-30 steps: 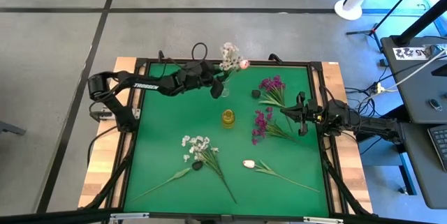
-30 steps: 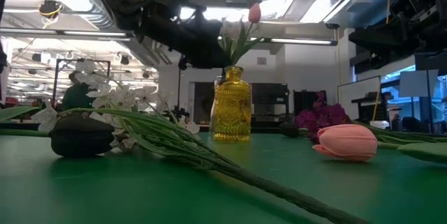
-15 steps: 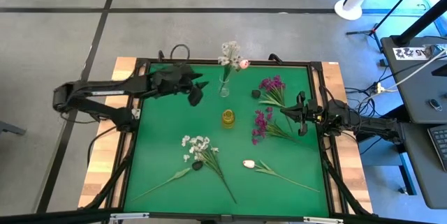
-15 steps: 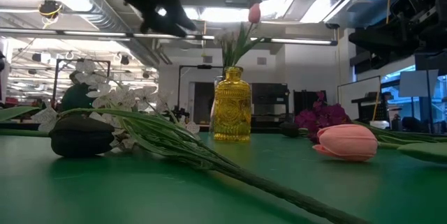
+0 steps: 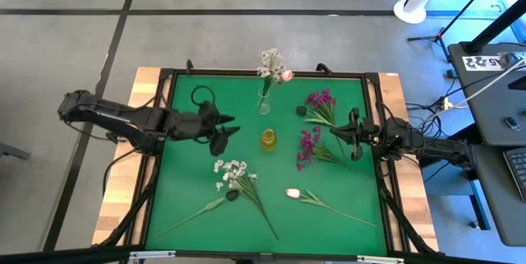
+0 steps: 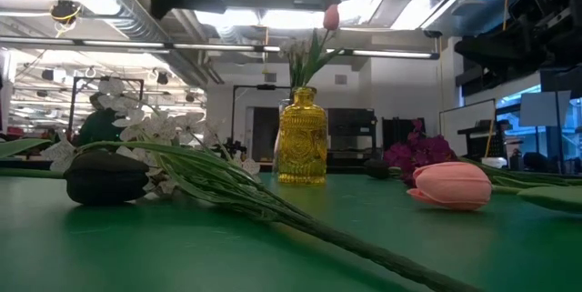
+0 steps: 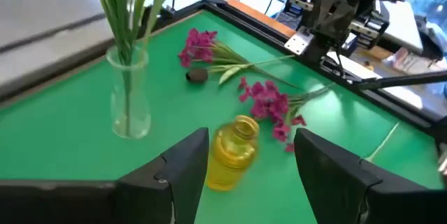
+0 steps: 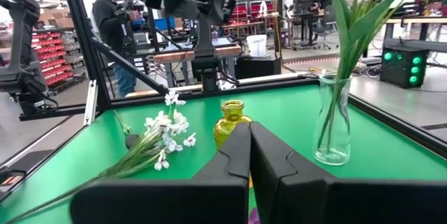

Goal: Sort flowers into vase by color
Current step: Put the bottom purple flowers into the yellow vase

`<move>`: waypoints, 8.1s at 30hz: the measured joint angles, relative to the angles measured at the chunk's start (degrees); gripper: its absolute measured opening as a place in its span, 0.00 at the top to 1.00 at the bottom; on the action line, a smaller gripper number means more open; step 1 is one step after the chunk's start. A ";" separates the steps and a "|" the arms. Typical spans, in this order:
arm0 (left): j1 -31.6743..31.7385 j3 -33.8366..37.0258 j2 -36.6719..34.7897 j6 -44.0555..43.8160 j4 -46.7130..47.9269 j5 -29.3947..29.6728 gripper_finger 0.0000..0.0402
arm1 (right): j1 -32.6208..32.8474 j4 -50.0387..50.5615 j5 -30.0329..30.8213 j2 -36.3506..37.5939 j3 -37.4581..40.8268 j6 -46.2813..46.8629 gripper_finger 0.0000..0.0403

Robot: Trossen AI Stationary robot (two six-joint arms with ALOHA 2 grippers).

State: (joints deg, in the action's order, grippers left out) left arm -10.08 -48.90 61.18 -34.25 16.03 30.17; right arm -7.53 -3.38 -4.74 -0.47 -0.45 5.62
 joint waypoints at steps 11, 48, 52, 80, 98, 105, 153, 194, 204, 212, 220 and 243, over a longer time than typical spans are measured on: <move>-9.35 0.00 6.53 -13.02 -0.14 3.58 0.49 | 0.00 -0.25 -0.28 -0.01 -0.01 1.49 1.00; -21.10 -18.47 21.48 -24.99 24.01 0.85 0.49 | 0.04 -1.88 -11.40 -5.70 -5.35 1.60 0.79; -21.08 -19.25 21.48 -19.53 24.02 5.11 0.49 | 0.04 4.85 -11.41 -10.67 -8.97 -0.06 0.69; -28.21 -19.34 17.46 7.14 6.88 19.46 0.49 | 0.87 24.23 -5.40 -58.74 -23.99 0.69 0.64; -28.45 4.20 10.91 18.78 -32.25 19.44 0.49 | 18.91 48.51 12.93 -73.77 -41.11 4.89 0.55; -28.44 8.31 9.75 19.26 -37.32 19.23 0.49 | 18.27 47.65 12.84 -74.35 -40.82 8.25 0.37; -28.44 8.28 9.81 18.13 -37.77 18.38 0.49 | 11.63 32.81 0.01 -59.32 -36.89 12.50 0.96; -6.48 8.28 1.66 13.92 -20.57 13.93 0.49 | 1.58 -54.45 -20.34 -77.06 -38.34 -10.07 0.98; -1.79 11.71 -3.71 16.86 -23.57 5.04 0.49 | -1.66 -58.65 -21.43 -82.05 -38.34 -9.90 0.98; -1.14 24.03 -6.35 15.96 -39.52 3.05 0.49 | -1.62 -60.41 -21.46 -86.00 -38.34 -9.94 0.98; -1.18 26.12 -6.85 13.79 -40.76 2.71 0.49 | -1.62 -61.37 -21.06 -86.86 -38.34 -11.25 0.98; -1.18 26.12 -6.85 13.78 -41.42 1.99 0.49 | -3.50 -59.78 -20.36 -91.19 -39.06 -11.86 0.98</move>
State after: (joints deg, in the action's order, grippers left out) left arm -11.27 -22.79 54.33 -20.47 -25.39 32.17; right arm -11.03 -63.16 -25.10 -91.66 -39.51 -6.24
